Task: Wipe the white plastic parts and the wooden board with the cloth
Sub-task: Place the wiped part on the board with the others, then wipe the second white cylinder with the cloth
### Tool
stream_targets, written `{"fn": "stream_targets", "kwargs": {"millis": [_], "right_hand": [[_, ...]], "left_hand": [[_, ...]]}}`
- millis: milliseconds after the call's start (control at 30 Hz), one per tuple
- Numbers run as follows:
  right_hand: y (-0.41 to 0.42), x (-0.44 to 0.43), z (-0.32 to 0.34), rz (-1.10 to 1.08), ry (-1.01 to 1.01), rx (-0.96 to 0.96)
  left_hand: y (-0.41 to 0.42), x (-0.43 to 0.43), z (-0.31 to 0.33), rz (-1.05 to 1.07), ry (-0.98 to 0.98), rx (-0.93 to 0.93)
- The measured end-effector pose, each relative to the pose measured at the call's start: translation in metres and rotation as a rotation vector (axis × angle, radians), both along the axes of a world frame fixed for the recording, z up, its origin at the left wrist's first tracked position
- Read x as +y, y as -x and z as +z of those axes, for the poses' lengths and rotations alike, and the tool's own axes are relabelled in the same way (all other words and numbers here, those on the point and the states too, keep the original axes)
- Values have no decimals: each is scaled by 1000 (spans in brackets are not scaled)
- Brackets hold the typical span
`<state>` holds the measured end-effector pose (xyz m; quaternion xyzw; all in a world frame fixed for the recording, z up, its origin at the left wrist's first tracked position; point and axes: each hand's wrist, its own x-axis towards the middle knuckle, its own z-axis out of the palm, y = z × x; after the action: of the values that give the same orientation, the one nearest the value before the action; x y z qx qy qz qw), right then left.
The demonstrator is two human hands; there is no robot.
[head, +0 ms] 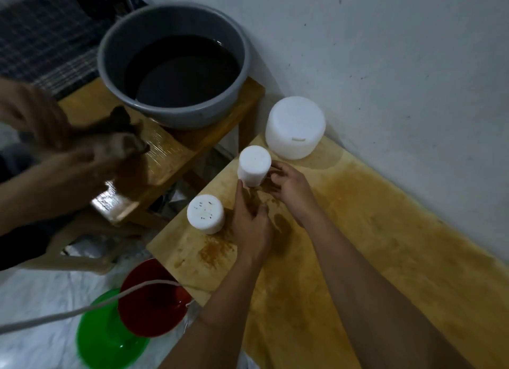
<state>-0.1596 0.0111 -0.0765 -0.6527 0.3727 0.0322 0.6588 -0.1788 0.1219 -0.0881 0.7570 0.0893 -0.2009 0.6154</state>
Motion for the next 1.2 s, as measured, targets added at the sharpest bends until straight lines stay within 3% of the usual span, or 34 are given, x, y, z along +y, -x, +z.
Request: {"fn": "stream_targets", "kwargs": {"millis": [167, 433, 600, 800, 1200], "right_hand": [[9, 4, 4, -15, 1, 19], [31, 35, 4, -86, 3, 151], [27, 62, 2, -68, 25, 196], [25, 93, 7, 233, 44, 167], [130, 81, 17, 15, -111, 61]], "left_hand": [[13, 11, 2, 11, -4, 24], [53, 74, 5, 189, -270, -31], [31, 101, -1, 264, -336, -79], [2, 112, -2, 52, -315, -93], [63, 112, 8, -277, -266, -177]]}}
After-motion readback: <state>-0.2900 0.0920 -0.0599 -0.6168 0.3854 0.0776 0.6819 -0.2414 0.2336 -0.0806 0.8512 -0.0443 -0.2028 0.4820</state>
